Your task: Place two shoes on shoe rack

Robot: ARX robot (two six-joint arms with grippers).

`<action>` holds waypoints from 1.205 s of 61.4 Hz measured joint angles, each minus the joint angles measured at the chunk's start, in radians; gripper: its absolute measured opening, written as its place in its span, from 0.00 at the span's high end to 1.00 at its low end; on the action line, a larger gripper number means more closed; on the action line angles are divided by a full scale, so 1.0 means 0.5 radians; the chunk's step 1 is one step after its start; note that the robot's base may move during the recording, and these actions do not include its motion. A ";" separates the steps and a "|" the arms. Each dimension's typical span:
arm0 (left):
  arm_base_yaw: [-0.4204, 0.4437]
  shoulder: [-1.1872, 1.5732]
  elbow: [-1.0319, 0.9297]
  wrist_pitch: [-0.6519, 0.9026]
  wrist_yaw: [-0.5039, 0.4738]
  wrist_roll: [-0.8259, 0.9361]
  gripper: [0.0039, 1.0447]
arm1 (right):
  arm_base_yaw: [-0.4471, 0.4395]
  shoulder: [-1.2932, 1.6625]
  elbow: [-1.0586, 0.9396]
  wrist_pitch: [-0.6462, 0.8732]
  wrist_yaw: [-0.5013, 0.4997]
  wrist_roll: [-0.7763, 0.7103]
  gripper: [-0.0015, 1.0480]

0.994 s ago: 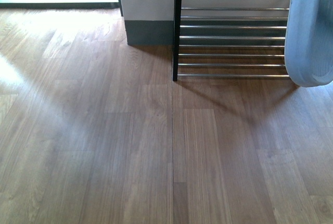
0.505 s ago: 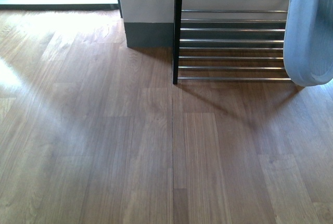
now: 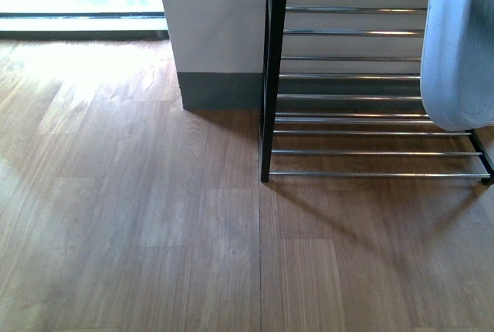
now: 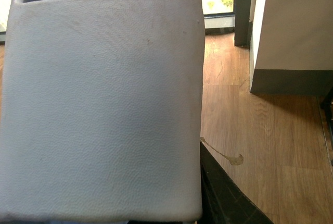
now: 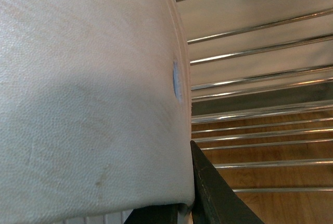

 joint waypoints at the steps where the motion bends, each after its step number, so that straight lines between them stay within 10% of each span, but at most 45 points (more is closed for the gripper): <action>1: 0.000 0.000 0.000 0.000 0.000 0.000 0.98 | 0.000 -0.001 0.000 0.000 -0.001 0.000 0.98; 74: 0.000 -0.001 -0.008 0.000 0.000 0.001 0.98 | 0.000 -0.002 0.001 0.001 0.001 -0.005 0.98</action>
